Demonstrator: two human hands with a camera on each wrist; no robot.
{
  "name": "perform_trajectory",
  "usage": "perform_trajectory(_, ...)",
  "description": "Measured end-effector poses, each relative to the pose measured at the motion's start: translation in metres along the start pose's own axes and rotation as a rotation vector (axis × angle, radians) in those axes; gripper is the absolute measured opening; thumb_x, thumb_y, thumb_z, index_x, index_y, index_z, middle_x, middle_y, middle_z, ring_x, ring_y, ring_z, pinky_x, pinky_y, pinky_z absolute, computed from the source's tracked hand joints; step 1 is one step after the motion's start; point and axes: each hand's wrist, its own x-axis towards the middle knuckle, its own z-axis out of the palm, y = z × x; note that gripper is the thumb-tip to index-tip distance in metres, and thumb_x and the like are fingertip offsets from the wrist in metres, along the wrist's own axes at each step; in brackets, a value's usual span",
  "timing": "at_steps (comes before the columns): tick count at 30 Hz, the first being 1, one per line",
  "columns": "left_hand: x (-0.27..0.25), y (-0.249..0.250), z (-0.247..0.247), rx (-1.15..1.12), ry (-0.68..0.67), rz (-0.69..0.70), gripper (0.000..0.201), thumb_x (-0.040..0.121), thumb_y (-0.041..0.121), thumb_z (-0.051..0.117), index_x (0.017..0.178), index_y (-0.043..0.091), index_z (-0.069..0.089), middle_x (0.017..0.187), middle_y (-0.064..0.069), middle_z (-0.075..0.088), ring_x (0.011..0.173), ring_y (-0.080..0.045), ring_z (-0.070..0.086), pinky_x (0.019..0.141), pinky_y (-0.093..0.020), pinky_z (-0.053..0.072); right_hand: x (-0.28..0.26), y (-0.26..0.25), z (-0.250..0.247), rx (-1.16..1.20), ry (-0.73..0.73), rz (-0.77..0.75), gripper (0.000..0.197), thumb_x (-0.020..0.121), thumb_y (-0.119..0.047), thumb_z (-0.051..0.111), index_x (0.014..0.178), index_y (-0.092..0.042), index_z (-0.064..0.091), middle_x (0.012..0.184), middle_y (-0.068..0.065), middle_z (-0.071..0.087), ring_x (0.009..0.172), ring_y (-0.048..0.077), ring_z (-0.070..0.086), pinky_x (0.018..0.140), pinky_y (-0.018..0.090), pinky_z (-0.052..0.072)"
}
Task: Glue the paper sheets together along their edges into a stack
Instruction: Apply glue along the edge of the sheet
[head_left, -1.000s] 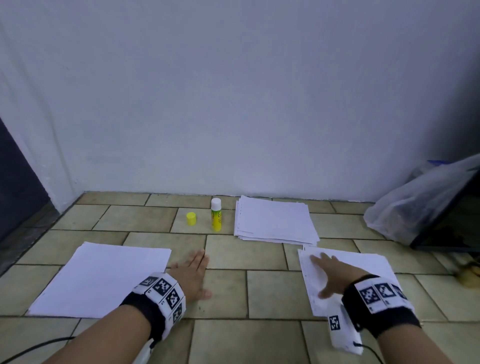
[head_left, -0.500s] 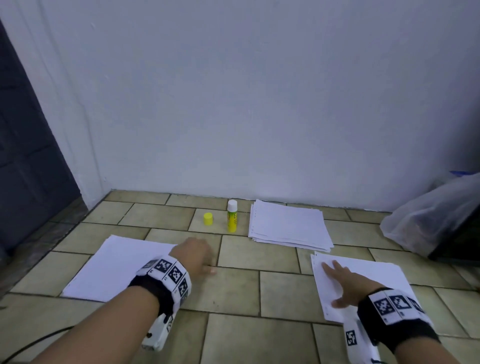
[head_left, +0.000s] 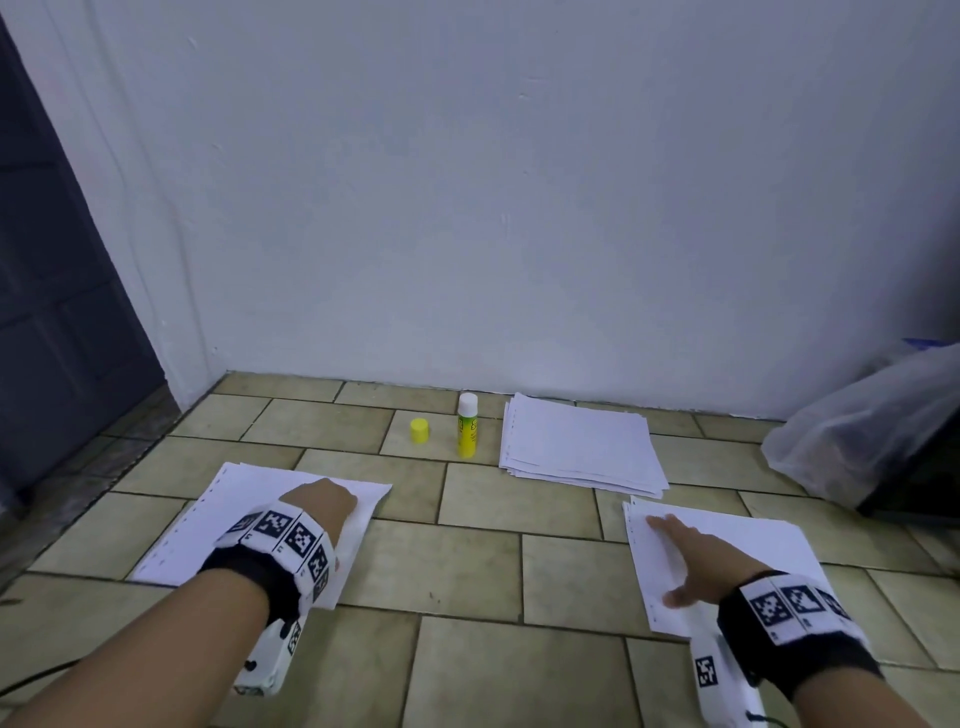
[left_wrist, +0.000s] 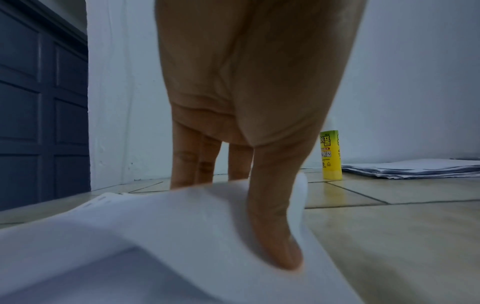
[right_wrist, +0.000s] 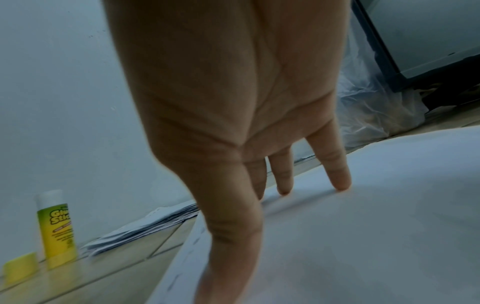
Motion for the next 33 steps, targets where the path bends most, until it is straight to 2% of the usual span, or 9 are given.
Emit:
perform_trajectory(2, 0.009, 0.002, -0.001, -0.038, -0.053, 0.001, 0.067, 0.087, 0.024, 0.064, 0.146, 0.022, 0.033, 0.126, -0.001, 0.057, 0.111, -0.019, 0.057, 0.094, -0.029, 0.047, 0.001, 0.002, 0.001, 0.043, 0.034, 0.018, 0.088, 0.078, -0.026, 0.076, 0.142, -0.016, 0.016, 0.127, 0.008, 0.051, 0.108, 0.019, 0.053, 0.090, 0.024, 0.042)
perform_trajectory(5, 0.022, 0.022, -0.006, -0.105, 0.014, 0.070, 0.095, 0.084, 0.015, 0.065, 0.154, 0.016, -0.001, 0.122, -0.010, 0.061, 0.107, -0.023, 0.062, 0.085, -0.031, 0.051, 0.001, 0.005, 0.001, 0.044, 0.036, -0.006, 0.062, 0.076, -0.026, 0.077, 0.116, -0.027, 0.031, 0.112, -0.002, 0.049, 0.095, 0.013, 0.049, 0.070, 0.016, 0.038)
perform_trajectory(8, 0.023, 0.058, -0.009, -0.212, 0.082, 0.137, 0.076, 0.086, 0.023, 0.066, 0.148, 0.012, 0.024, 0.129, -0.009, 0.056, 0.115, -0.024, 0.057, 0.089, -0.032, 0.047, -0.001, 0.001, 0.002, -0.046, 0.060, -0.023, 0.056, 0.075, -0.032, 0.077, 0.114, -0.030, 0.037, 0.147, 0.006, 0.026, 0.132, 0.022, 0.027, 0.099, 0.028, 0.038)
perform_trajectory(10, 0.023, 0.084, -0.010, -0.265, 0.093, 0.182, 0.067, 0.087, 0.029, 0.067, 0.141, 0.008, 0.032, 0.132, -0.009, 0.052, 0.119, -0.025, 0.054, 0.093, -0.033, 0.045, -0.002, -0.002, 0.003, -0.127, 0.103, -0.019, 0.061, 0.074, -0.037, 0.077, 0.123, -0.029, 0.041, 0.149, 0.006, 0.015, 0.138, 0.027, 0.013, 0.105, 0.033, 0.036)
perform_trajectory(14, 0.022, 0.124, -0.013, -0.298, 0.050, 0.256, 0.071, 0.087, 0.047, 0.064, 0.136, 0.005, 0.034, 0.129, -0.011, 0.053, 0.117, -0.027, 0.053, 0.093, -0.035, 0.045, -0.001, -0.007, 0.000, -0.153, 0.085, -0.075, 0.051, 0.077, -0.034, 0.075, 0.115, -0.023, 0.042, 0.117, -0.001, 0.038, 0.106, 0.014, 0.042, 0.086, 0.021, 0.040)
perform_trajectory(19, 0.029, 0.129, -0.013, -0.233, -0.021, 0.297, 0.057, 0.095, 0.053, 0.045, 0.113, 0.001, 0.058, 0.111, -0.012, 0.055, 0.103, -0.025, 0.050, 0.090, -0.034, 0.042, -0.004, -0.003, -0.001, -0.184, 0.083, -0.141, 0.029, 0.082, -0.032, 0.070, 0.082, -0.033, 0.041, 0.098, -0.006, 0.041, 0.090, 0.011, 0.045, 0.065, 0.014, 0.034)
perform_trajectory(24, 0.041, 0.112, -0.004, -0.081, -0.020, 0.433, 0.056, 0.095, 0.009, 0.053, 0.148, 0.013, 0.034, 0.149, -0.014, 0.029, 0.137, -0.028, 0.029, 0.109, -0.038, 0.036, -0.008, 0.003, -0.003, -0.157, 0.096, -0.181, 0.027, 0.091, -0.010, 0.050, 0.078, -0.033, 0.057, 0.105, -0.003, 0.054, 0.095, 0.012, 0.054, 0.079, 0.016, 0.041)
perform_trajectory(30, 0.049, 0.102, 0.009, -0.164, -0.083, 0.445, 0.070, 0.098, 0.015, 0.051, 0.153, 0.035, 0.013, 0.161, -0.007, -0.005, 0.148, -0.032, -0.006, 0.116, -0.049, 0.023, -0.015, -0.008, -0.019, -0.115, 0.129, -0.205, 0.011, 0.091, -0.031, 0.058, 0.092, -0.035, 0.068, 0.109, -0.014, 0.061, 0.098, 0.002, 0.053, 0.087, 0.016, 0.042)
perform_trajectory(33, 0.053, 0.100, 0.014, -0.101, -0.103, 0.477, 0.074, 0.101, 0.021, 0.046, 0.153, 0.033, -0.006, 0.161, -0.006, -0.013, 0.148, -0.033, -0.008, 0.116, -0.051, 0.023, -0.006, -0.030, -0.031, -0.015, 0.243, -0.248, 0.013, 0.090, -0.031, 0.059, 0.097, -0.028, 0.070, 0.100, -0.014, 0.064, 0.075, -0.006, 0.050, 0.072, 0.014, 0.042)
